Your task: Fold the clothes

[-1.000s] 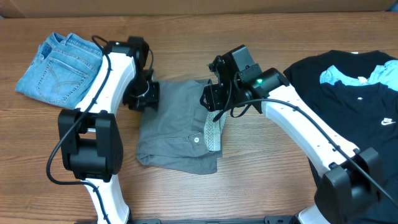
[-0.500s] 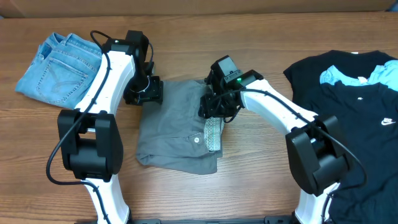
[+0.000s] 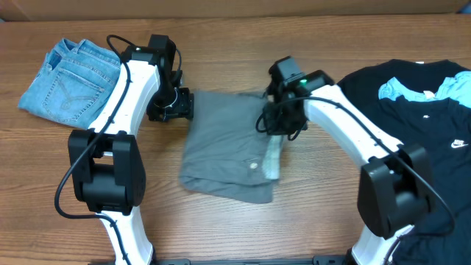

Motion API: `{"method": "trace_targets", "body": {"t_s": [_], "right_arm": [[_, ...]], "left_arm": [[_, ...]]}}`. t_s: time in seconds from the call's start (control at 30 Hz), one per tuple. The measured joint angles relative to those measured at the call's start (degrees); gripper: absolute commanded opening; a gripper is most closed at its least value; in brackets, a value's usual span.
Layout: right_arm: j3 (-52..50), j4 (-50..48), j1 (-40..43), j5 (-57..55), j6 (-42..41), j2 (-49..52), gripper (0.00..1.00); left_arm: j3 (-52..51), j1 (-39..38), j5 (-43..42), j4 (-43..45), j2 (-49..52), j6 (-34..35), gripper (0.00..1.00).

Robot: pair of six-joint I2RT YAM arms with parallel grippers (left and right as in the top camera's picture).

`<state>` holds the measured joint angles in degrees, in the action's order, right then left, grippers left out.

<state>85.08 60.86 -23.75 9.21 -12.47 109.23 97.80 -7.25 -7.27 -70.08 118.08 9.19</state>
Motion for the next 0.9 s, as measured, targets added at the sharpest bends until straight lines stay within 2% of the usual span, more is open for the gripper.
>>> {"method": "trace_targets", "body": {"t_s": [0.03, 0.17, 0.37, 0.43, 0.57, 0.67, 0.73, 0.77, 0.8, 0.83, 0.9], "right_arm": [[0.0, 0.0, 0.35, -1.05, -0.17, -0.28, 0.5], [0.0, 1.46, 0.52, -3.89, -0.94, -0.33, 0.53], [0.0, 2.91, 0.52, 2.58, -2.21, -0.44, 0.48], [0.0, 3.3, 0.5, 8.26, -0.96, -0.5, 0.41], [-0.68, 2.84, -0.02, 11.74, -0.59, -0.55, 0.31], [-5.75, -0.66, -0.72, 12.9, -1.73, -0.55, 0.25], [-9.25, -2.84, -0.76, 13.18, -3.02, -0.46, 0.23], [-11.91, -4.22, -0.7, 13.31, -4.09, 0.0, 0.23], [-13.05, -4.72, -0.66, 13.44, -4.63, 0.31, 0.23], [-14.58, -5.42, -0.59, 13.79, -5.38, 1.03, 0.24], [-16.11, -6.23, -0.15, 15.65, -6.21, 1.88, 0.24]], "left_arm": [[0.0, 0.0, -0.02, 0.13, 0.0, 0.0, 0.69], [0.0, 0.0, -0.02, 0.0, 0.0, 0.0, 0.71], [-3.45, 0.0, -1.18, 0.81, 0.0, 0.0, 0.71], [-6.8, 0.0, -3.19, 2.45, 0.02, -0.02, 0.71], [-11.78, 0.0, -7.54, 6.03, 0.04, -0.02, 0.71], [-13.53, 0.0, -10.6, 6.69, 0.04, 0.0, 0.7], [-13.66, 0.0, -12.5, 6.62, 0.04, -0.02, 0.63], [-13.7, 0.0, -13.22, 6.78, 0.04, -0.04, 0.46], [-13.77, 0.0, -13.64, 7.15, 0.04, -0.15, 0.34], [-13.77, 0.0, -14.03, 7.63, 0.04, -0.17, 0.16], [-13.77, 0.0, -14.97, 8.63, 0.04, -0.28, 0.12]]}}
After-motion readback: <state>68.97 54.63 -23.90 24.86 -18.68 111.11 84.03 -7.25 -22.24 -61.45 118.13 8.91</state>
